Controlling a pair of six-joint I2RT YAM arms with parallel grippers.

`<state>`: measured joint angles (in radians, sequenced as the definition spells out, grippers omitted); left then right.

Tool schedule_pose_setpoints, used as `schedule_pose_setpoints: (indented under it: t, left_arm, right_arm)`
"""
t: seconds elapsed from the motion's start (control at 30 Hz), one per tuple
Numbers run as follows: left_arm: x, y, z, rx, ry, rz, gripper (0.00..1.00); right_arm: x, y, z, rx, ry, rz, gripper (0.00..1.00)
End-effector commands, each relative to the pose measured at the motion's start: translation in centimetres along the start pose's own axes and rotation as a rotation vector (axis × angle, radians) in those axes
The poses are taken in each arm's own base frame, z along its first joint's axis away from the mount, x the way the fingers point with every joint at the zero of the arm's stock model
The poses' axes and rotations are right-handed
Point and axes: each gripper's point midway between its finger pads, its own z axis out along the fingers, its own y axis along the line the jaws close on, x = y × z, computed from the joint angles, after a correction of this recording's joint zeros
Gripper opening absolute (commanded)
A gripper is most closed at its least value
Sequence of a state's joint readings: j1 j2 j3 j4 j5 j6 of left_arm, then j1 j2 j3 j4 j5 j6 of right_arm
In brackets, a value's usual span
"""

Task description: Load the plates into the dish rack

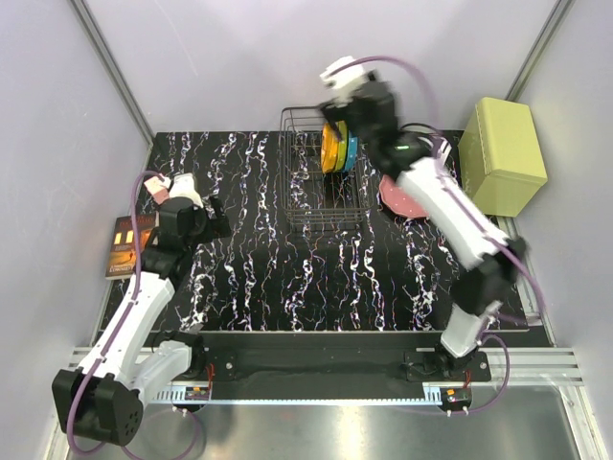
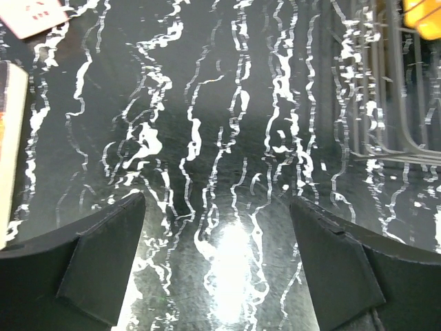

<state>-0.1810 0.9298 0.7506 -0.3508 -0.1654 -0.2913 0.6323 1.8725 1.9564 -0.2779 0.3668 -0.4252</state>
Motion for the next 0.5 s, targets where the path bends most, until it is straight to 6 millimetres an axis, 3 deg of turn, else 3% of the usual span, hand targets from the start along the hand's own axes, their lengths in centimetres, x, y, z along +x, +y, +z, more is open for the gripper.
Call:
schedule_pose_setpoints:
  t: [0.0, 0.03, 0.07, 0.1, 0.13, 0.17, 0.23, 0.27, 0.33, 0.43, 0.47]
  left_arm:
    - [-1.6, -1.4, -0.8, 0.071, -0.057, -0.041, 0.87]
    - [-1.7, -1.4, -0.7, 0.067, -0.059, -0.04, 0.79]
    - [-1.9, -1.1, -0.7, 0.052, -0.064, -0.042, 0.71]
    - [-1.9, -1.0, -0.5, 0.044, -0.06, -0.045, 0.64]
    - [-2.1, -1.1, -0.4, 0.044, -0.061, -0.046, 0.45]
    - [-2.2, -1.1, -0.4, 0.042, -0.06, -0.051, 0.35]
    - [-2.2, -1.1, 0.0, 0.039, -0.042, -0.06, 0.16]
    - [-1.9, -1.2, 0.2, 0.04, -0.024, -0.072, 0.01]
    - [-1.6, -1.4, 0.6, 0.046, 0.009, -0.086, 0.0]
    - [-0.7, -1.0, 1.3, 0.028, 0.067, -0.107, 0.0]
    - [-0.5, -0.5, 1.5, 0.012, 0.079, -0.108, 0.0]
  right_arm:
    - [5.3, -5.6, -5.6, -0.127, 0.145, 0.034, 0.81]
    - [6.8, -9.4, -6.5, -0.058, 0.174, 0.056, 0.73]
    - [8.3, -10.7, -7.0, -0.042, 0.207, 0.059, 0.41]
    - [11.1, -11.4, -7.2, -0.032, 0.265, 0.058, 0.16]
    - [13.1, -13.8, -7.6, 0.018, 0.304, 0.067, 0.0]
    - [14.7, -14.3, -7.9, 0.016, 0.338, 0.045, 0.0]
    - [19.9, -12.6, -7.6, -0.08, 0.435, 0.004, 0.0]
    - [22.0, -12.1, -7.6, -0.131, 0.478, -0.069, 0.0]
    - [27.1, -10.0, -7.4, -0.214, 0.583, -0.104, 0.02]
    - [32.1, -8.1, -6.4, -0.318, 0.676, -0.106, 0.05]
    - [32.7, -8.0, -6.0, -0.336, 0.695, -0.122, 0.05]
